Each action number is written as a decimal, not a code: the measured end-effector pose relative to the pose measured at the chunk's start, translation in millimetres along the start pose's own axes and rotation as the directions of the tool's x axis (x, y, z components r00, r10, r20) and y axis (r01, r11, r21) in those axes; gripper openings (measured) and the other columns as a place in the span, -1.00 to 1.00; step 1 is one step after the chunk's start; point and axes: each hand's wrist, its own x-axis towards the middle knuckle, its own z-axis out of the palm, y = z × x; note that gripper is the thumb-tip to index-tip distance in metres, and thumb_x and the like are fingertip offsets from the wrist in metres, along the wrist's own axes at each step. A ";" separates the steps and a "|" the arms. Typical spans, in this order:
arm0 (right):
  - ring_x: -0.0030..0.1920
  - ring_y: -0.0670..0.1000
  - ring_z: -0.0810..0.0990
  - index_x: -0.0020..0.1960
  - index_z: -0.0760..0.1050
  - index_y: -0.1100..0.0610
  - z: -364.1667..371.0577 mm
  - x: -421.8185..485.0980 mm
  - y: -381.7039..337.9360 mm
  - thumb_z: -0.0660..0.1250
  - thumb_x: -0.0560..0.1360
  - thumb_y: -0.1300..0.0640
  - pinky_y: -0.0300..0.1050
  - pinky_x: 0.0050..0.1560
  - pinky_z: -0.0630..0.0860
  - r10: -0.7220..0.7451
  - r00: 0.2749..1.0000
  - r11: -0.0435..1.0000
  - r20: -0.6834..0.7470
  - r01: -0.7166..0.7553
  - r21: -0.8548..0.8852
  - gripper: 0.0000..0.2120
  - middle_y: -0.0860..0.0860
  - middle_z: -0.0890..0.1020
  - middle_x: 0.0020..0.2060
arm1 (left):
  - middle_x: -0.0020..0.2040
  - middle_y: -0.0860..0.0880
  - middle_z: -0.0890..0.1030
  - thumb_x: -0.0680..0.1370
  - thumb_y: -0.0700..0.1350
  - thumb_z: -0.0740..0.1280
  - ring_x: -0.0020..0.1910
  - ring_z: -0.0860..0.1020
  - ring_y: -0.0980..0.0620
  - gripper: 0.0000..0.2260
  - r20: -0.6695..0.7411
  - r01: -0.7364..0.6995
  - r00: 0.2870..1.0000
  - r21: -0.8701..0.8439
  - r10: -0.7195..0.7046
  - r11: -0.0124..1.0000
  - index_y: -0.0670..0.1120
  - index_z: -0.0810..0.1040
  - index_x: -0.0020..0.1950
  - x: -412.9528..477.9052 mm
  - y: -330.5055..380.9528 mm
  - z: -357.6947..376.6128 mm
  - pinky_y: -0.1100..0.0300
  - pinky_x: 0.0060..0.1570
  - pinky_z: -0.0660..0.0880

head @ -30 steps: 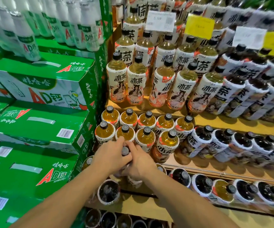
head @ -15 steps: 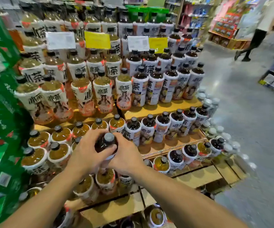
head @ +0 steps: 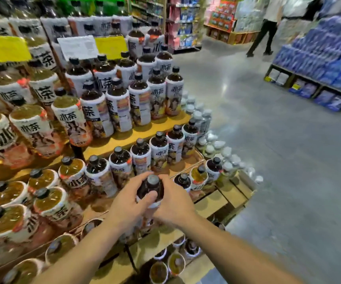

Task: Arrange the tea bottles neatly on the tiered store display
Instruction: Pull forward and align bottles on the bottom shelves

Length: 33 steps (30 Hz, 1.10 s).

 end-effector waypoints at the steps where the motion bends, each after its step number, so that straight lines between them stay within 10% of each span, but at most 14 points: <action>1: -0.05 -0.02 0.64 0.27 0.30 -0.19 -10.1 3.8 12.2 0.49 0.23 -0.29 0.01 -0.06 0.64 0.007 1.000 1.000 -0.008 -0.007 0.005 -0.31 -0.15 0.62 0.00 | 0.28 0.20 0.52 0.46 0.44 0.17 0.25 0.47 0.24 -0.44 -0.018 0.011 1.000 -0.034 -0.012 0.999 0.21 0.42 0.37 11.5 4.7 13.8 0.12 0.21 0.44; 14: 0.03 -0.01 0.64 0.28 0.34 -0.14 -121.0 45.2 147.3 0.46 0.13 -0.36 0.06 -0.01 0.63 0.033 0.999 0.999 0.034 -0.032 -0.030 -0.22 -0.15 0.62 0.04 | 0.08 0.23 0.63 0.63 0.23 0.00 0.13 0.55 0.28 -0.62 -0.105 0.165 0.978 -0.150 -0.182 0.975 0.18 0.57 0.16 117.6 44.9 165.4 0.35 0.10 0.43; 20: 0.09 -0.01 0.61 0.26 0.35 -0.15 -130.2 50.5 200.7 0.50 0.16 -0.35 0.06 0.04 0.60 0.074 0.994 0.996 0.083 -0.069 -0.064 -0.25 -0.17 0.58 0.09 | 0.07 0.06 0.64 0.59 0.05 0.28 0.09 0.56 0.02 -0.84 -0.002 0.420 0.903 0.224 -0.431 0.880 0.07 0.62 0.06 187.4 31.9 191.1 0.16 -0.03 0.43; 28: 0.12 0.02 0.60 0.30 0.28 -0.14 -115.4 61.8 269.9 0.57 0.20 -0.26 0.05 0.03 0.60 0.137 0.982 0.989 0.132 -0.129 -0.068 -0.21 -0.11 0.56 0.18 | 0.27 -0.18 0.40 0.43 0.18 0.45 0.19 0.45 -0.24 -0.43 0.126 0.469 0.718 0.639 -0.685 0.609 0.03 0.37 0.35 234.3 12.7 244.2 -0.01 0.16 0.45; 33: 0.11 0.01 0.59 0.30 0.30 -0.14 -105.3 68.7 291.7 0.59 0.19 -0.23 0.05 0.04 0.60 0.181 0.973 0.983 0.144 -0.173 -0.064 -0.21 -0.12 0.57 0.16 | 0.18 -0.18 0.40 0.47 0.16 0.43 0.11 0.50 -0.25 -0.48 0.093 0.277 0.821 0.797 -0.563 0.536 -0.03 0.30 0.27 235.9 8.7 260.2 -0.04 -0.02 0.36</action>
